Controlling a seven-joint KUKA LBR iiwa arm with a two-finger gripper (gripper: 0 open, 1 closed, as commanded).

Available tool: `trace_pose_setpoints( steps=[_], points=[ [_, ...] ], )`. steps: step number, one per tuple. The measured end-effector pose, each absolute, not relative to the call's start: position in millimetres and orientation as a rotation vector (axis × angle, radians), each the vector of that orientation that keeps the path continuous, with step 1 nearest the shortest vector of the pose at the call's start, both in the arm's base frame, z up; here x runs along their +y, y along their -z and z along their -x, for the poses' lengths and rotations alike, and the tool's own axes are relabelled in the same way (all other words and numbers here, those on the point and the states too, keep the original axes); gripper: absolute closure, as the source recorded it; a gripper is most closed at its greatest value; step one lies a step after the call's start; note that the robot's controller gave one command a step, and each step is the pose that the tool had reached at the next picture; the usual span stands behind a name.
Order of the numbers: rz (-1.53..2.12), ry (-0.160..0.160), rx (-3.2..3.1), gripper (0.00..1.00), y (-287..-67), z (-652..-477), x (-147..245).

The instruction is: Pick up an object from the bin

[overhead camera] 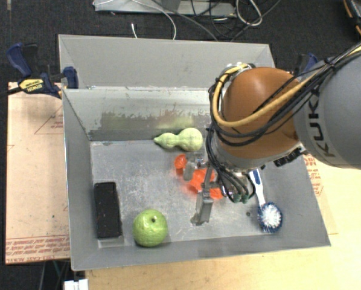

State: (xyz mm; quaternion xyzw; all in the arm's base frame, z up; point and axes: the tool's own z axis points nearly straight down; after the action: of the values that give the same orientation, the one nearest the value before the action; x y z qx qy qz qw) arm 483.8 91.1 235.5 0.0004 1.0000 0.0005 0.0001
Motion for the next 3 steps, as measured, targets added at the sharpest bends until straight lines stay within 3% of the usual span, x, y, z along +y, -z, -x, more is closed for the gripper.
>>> trace_pose_setpoints(
  steps=[1,2,3],
  points=[
    [-0.140,-0.005,3.137,0.00,-97.6,-492.0,151.8],
    [-0.415,-0.008,3.101,0.00,-70.2,-486.2,169.0],
    [0.437,-0.017,3.083,0.00,-74.2,-486.1,181.5]
  ],
)
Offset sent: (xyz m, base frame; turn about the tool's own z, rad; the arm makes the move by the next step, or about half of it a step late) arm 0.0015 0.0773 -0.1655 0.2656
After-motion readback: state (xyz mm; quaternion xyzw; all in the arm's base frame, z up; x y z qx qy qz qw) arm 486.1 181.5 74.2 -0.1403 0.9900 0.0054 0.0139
